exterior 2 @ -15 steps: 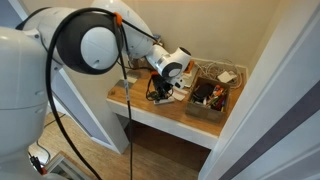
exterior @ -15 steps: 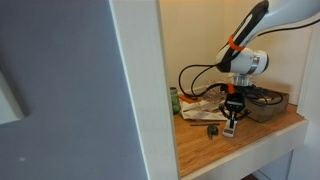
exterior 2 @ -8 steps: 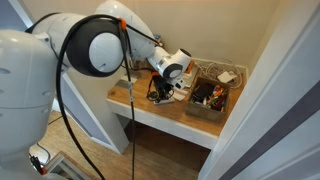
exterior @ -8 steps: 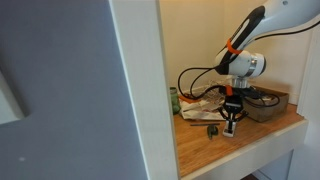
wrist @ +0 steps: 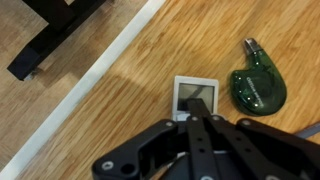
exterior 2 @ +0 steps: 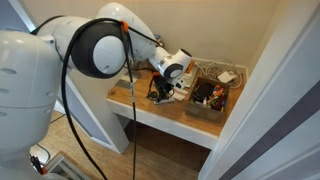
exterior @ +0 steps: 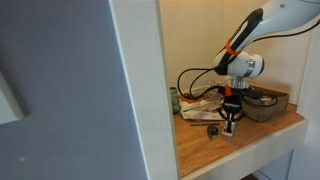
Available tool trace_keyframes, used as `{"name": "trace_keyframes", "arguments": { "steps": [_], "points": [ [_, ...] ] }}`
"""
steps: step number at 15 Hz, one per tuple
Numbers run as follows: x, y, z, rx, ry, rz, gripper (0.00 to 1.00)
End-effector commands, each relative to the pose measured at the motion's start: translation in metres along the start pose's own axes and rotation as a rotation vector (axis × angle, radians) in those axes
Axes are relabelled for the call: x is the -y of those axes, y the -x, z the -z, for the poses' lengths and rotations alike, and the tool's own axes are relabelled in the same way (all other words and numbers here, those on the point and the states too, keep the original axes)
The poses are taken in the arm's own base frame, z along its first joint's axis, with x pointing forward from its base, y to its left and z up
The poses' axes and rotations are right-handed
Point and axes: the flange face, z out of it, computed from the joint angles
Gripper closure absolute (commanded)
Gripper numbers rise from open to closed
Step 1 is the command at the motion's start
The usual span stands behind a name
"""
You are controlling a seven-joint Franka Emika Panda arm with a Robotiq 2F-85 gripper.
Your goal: Press a button of the white remote controller
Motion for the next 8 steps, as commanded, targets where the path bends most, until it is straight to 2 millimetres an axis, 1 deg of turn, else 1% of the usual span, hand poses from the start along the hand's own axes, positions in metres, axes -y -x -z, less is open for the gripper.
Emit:
{"name": "trace_keyframes", "arguments": {
  "steps": [1,6,8],
  "points": [
    [0.003,-0.010,-0.006,0.025,-0.002,-0.018,1.00],
    [-0.005,-0.027,-0.018,0.058,0.024,-0.058,1.00],
    [-0.006,-0.032,-0.018,0.065,0.030,-0.069,1.00]
  ]
}}
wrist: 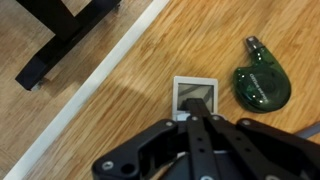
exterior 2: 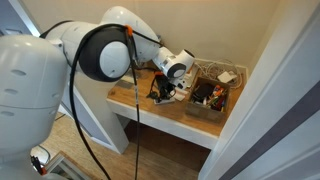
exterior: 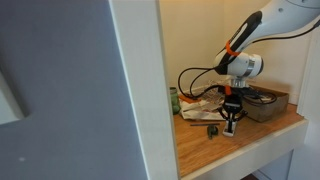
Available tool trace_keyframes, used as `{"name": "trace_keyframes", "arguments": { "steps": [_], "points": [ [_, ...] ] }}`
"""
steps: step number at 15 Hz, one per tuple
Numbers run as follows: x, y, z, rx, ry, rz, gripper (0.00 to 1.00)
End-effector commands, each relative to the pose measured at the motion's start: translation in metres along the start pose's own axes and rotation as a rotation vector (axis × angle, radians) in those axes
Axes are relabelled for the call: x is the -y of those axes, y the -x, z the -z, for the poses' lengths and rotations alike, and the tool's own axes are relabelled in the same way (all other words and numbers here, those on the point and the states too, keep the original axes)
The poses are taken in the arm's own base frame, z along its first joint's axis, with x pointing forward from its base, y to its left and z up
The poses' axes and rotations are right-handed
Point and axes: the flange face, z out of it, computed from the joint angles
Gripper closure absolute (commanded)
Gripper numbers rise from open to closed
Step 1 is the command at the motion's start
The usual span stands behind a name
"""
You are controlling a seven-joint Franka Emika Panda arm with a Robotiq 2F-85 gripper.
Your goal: Press a button of the white remote controller
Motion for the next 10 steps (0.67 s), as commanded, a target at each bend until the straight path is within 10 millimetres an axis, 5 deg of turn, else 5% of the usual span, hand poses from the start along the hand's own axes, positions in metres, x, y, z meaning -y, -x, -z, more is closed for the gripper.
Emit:
{"name": "trace_keyframes", "arguments": {
  "steps": [1,10],
  "points": [
    [-0.002,-0.021,-0.014,0.020,0.011,-0.037,1.00],
    [0.004,0.001,0.011,0.042,-0.016,0.004,1.00]
  ]
}}
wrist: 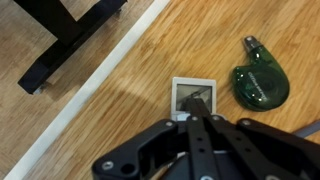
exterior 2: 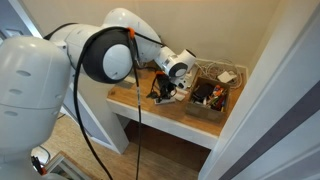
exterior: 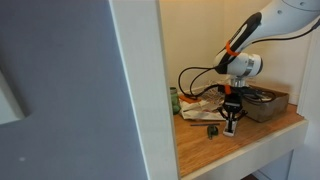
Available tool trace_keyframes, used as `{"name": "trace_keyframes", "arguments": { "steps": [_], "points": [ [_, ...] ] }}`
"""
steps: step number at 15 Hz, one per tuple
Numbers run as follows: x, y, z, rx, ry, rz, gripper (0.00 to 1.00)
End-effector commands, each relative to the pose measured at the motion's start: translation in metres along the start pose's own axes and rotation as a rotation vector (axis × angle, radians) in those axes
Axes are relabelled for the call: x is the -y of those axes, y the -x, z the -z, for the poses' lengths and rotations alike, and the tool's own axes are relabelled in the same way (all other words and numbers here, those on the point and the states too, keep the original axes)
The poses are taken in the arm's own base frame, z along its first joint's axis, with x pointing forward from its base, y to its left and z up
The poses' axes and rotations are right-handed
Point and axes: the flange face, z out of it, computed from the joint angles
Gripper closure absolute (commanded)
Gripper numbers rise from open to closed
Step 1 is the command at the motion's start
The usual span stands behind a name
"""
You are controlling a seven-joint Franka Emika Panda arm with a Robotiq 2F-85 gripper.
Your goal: Press a button of the white remote controller
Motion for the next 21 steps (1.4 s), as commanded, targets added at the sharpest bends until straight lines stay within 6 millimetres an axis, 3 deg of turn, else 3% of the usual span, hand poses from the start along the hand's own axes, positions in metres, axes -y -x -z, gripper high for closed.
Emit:
{"name": "trace_keyframes", "arguments": {
  "steps": [1,9,10,14,21],
  "points": [
    [0.003,0.006,0.010,0.016,-0.022,0.015,1.00],
    [0.012,0.036,0.053,-0.043,-0.053,0.146,1.00],
    [0.014,0.041,0.059,-0.054,-0.053,0.176,0.79],
    [0.013,0.069,0.081,-0.072,-0.027,0.308,0.52],
    [-0.015,0.143,0.112,-0.182,0.086,0.631,0.05]
  ]
}}
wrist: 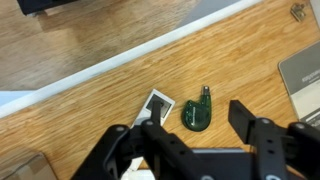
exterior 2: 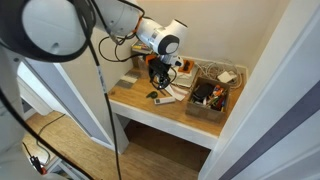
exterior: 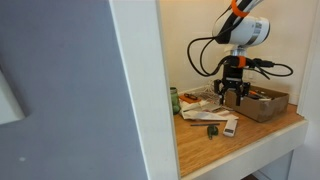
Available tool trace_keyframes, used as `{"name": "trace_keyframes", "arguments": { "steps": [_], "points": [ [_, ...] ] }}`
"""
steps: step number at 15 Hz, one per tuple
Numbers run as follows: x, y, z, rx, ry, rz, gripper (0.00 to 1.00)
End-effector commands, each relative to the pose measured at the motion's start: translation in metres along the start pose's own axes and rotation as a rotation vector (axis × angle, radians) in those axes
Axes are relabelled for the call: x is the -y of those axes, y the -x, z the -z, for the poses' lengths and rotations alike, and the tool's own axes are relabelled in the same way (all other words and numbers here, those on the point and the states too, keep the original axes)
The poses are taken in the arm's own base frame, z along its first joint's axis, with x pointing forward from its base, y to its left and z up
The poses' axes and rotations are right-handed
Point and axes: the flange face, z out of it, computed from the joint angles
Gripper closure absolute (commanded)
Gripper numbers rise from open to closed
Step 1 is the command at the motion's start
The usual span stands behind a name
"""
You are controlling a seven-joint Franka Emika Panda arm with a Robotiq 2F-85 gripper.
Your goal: Press a button of the white remote controller
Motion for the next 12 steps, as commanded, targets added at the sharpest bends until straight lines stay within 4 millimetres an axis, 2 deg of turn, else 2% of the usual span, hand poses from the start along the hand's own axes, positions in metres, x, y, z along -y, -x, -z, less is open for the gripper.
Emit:
{"name": "trace_keyframes", "arguments": {
  "steps": [1,4,7,10,12],
  "points": [
    [0.002,0.053,0.024,-0.078,0.077,0.153,0.01],
    [0.005,0.077,0.043,-0.185,0.112,0.240,0.00],
    [0.008,0.095,0.053,-0.271,0.132,0.287,0.00],
    [0.010,0.109,0.051,-0.335,0.153,0.302,0.00],
    [0.009,0.111,0.043,-0.374,0.172,0.286,0.00]
  ]
}}
